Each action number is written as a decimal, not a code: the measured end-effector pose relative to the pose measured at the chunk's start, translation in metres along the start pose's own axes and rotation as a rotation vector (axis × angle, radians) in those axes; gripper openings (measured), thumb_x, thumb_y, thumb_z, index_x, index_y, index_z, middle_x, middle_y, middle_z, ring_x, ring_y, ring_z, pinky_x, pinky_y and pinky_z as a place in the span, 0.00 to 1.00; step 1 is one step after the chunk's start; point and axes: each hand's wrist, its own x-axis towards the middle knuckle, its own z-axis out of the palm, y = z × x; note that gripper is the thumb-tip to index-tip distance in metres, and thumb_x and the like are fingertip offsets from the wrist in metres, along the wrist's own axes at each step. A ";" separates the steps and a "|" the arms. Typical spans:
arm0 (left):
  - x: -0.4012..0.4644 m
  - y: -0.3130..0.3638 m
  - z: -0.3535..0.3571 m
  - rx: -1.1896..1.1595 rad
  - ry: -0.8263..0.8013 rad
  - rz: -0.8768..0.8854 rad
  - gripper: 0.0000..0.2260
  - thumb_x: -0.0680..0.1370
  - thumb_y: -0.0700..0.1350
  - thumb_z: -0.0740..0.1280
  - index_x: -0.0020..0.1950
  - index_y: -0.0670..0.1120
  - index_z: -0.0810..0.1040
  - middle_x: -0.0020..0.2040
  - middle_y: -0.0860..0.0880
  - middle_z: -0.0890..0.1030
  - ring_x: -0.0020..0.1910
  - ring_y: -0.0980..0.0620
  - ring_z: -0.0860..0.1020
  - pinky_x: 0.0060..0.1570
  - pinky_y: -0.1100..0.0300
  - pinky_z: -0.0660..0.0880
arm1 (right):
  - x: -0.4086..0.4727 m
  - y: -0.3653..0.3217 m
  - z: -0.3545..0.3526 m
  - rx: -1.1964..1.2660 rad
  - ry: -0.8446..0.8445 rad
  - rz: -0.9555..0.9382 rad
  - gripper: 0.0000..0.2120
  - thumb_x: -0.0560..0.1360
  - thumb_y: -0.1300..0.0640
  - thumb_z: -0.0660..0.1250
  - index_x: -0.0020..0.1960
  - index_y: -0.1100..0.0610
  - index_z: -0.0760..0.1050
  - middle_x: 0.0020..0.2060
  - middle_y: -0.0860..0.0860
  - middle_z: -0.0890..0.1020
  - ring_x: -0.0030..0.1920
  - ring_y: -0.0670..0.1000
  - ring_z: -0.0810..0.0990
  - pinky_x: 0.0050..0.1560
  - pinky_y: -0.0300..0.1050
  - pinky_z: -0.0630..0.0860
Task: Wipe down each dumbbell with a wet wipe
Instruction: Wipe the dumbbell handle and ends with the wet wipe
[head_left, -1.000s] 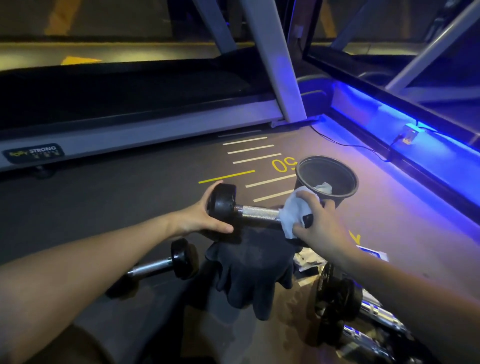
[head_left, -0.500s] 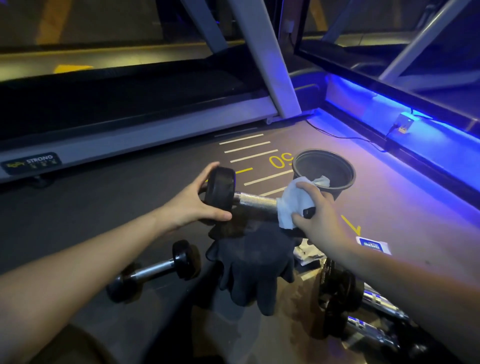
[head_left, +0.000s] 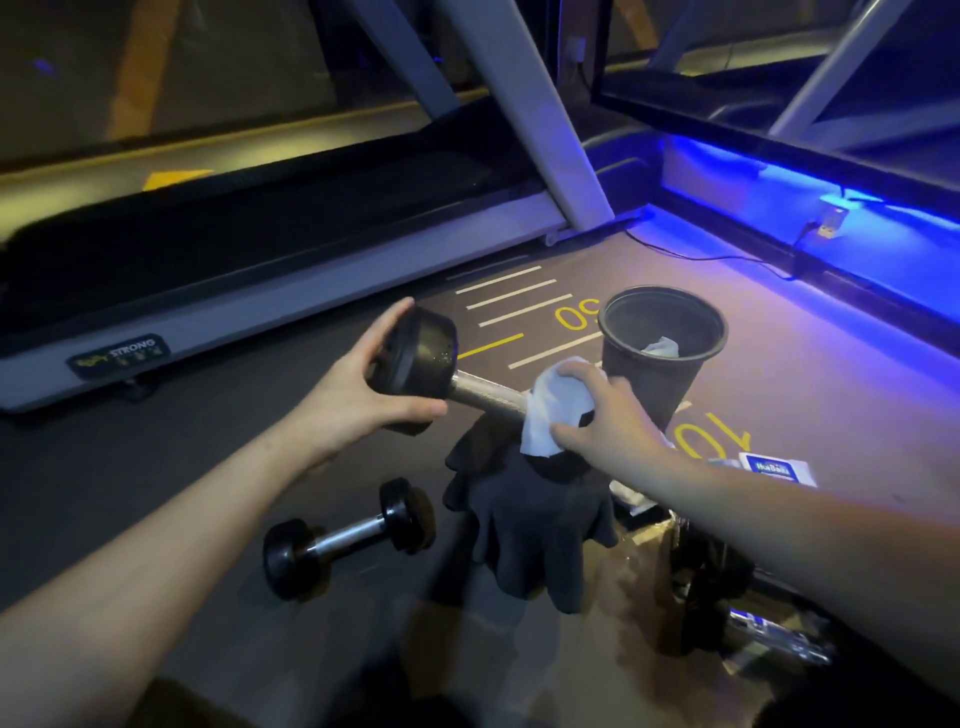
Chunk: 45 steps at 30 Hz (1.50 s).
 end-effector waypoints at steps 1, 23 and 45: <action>-0.002 -0.001 -0.001 0.008 -0.005 -0.002 0.51 0.59 0.43 0.85 0.73 0.71 0.65 0.65 0.52 0.78 0.64 0.51 0.79 0.61 0.51 0.78 | 0.002 -0.003 -0.002 -0.102 -0.003 -0.010 0.28 0.69 0.50 0.71 0.66 0.39 0.66 0.62 0.52 0.67 0.53 0.53 0.76 0.50 0.47 0.75; 0.001 0.001 -0.004 0.017 -0.045 -0.002 0.50 0.56 0.52 0.82 0.74 0.71 0.64 0.65 0.55 0.78 0.63 0.53 0.79 0.61 0.48 0.78 | 0.016 -0.051 -0.014 0.175 0.193 -0.419 0.11 0.70 0.62 0.69 0.48 0.51 0.86 0.46 0.41 0.82 0.49 0.43 0.79 0.49 0.40 0.74; 0.005 -0.002 -0.007 0.045 -0.058 0.033 0.48 0.65 0.39 0.82 0.75 0.68 0.63 0.63 0.56 0.78 0.63 0.53 0.78 0.55 0.59 0.80 | 0.040 -0.049 0.020 0.093 -0.054 -0.334 0.23 0.66 0.51 0.80 0.59 0.48 0.80 0.52 0.47 0.76 0.54 0.47 0.75 0.49 0.37 0.68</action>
